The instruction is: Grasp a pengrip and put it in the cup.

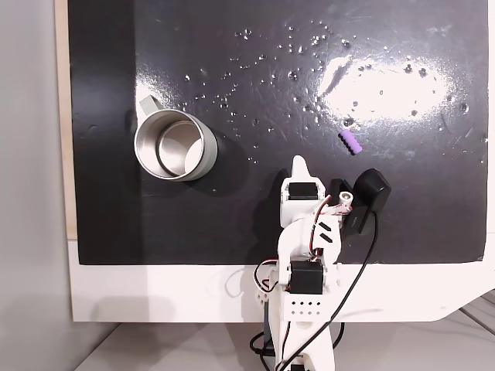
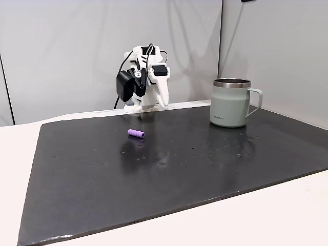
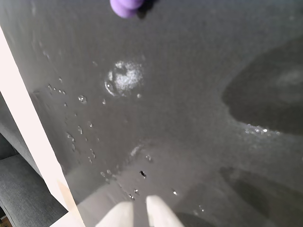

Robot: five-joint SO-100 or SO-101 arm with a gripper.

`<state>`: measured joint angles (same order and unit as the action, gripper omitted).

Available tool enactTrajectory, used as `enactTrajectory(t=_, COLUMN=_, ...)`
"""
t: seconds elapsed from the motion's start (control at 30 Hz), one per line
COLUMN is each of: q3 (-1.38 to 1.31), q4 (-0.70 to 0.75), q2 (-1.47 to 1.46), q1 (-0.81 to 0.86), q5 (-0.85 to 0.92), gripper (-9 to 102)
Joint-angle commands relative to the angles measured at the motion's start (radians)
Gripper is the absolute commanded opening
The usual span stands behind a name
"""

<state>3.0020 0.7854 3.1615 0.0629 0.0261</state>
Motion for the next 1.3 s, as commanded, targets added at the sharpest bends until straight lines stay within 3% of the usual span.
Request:
enactTrajectory(t=0.0, q3=-0.006, q4=-0.023, q2=0.017, q1=-0.006, q5=0.003, gripper=0)
enactTrajectory(t=0.2, q3=-0.057, q4=-0.009, q2=0.017, q1=0.012, q5=0.075, gripper=0)
enactTrajectory(t=0.43, q3=-0.351, q4=0.118, q2=-0.132, q1=0.084, q5=0.141, gripper=0)
enactTrajectory(t=0.7, q3=-0.701, q4=0.184, q2=-0.454, q1=0.209, q5=0.132, gripper=0)
enactTrajectory(t=1.0, q3=-1.006, q4=0.379, q2=-0.844, q1=0.341, q5=0.098, gripper=0)
enactTrajectory(t=1.27, q3=-1.207, q4=0.538, q2=-1.080, q1=0.362, q5=0.011, gripper=1)
